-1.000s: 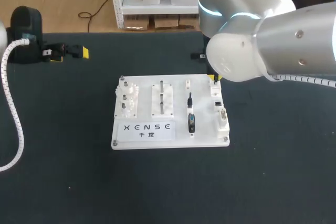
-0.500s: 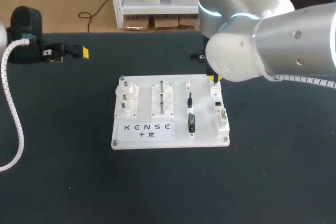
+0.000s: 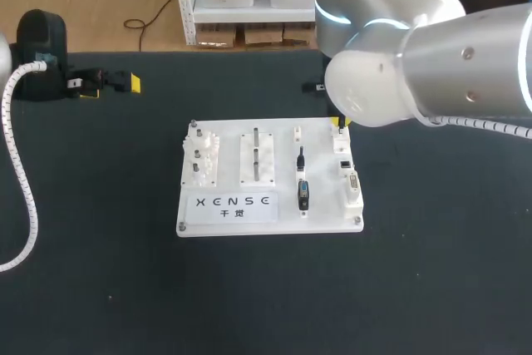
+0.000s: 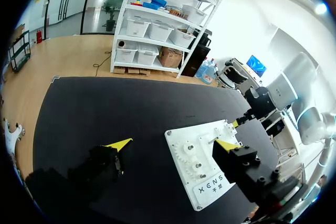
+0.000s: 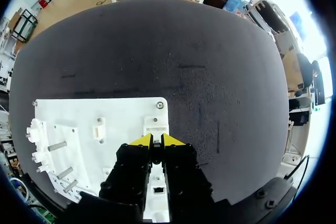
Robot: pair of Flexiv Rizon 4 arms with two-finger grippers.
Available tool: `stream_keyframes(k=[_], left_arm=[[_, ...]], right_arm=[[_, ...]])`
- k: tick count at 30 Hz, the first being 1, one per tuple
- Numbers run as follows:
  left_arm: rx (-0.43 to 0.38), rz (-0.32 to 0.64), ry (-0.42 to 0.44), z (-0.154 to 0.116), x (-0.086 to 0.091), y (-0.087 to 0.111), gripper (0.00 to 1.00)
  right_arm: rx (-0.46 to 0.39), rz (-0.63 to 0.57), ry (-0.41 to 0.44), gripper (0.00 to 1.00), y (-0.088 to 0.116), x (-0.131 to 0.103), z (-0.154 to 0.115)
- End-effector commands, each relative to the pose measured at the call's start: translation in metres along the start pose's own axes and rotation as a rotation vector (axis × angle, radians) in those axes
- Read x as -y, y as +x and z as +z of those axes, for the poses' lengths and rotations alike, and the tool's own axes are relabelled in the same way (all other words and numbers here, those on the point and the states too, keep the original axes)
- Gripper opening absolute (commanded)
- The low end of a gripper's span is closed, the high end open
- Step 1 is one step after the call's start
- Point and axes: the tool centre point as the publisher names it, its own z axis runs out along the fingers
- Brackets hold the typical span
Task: Insert the USB connector, Ethernet cable, and multi-pin plug into their matching sockets one by one.
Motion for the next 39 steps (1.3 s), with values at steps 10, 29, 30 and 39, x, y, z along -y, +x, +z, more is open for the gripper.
stream_keyframes(k=[10, 29, 30, 39], left_arm=[[0.0, 0.0, 0.0, 0.0, 0.0, 0.0, 1.0], [0.0, 0.0, 0.0, 0.0, 0.0, 0.0, 1.0], [0.0, 0.0, 0.0, 0.0, 0.0, 0.0, 1.0], [0.0, 0.0, 0.0, 0.0, 0.0, 0.0, 1.0]], right_arm=[[-0.012, -0.007, -0.012, 0.0, 0.003, -0.003, 0.007], [-0.018, -0.005, -0.008, 1.0, 0.008, -0.009, 0.002], [-0.007, -0.014, -0.01, 1.0, 0.007, -0.012, -0.002], [0.032, -0.063, -0.024, 1.0, 0.013, -0.039, -0.031]])
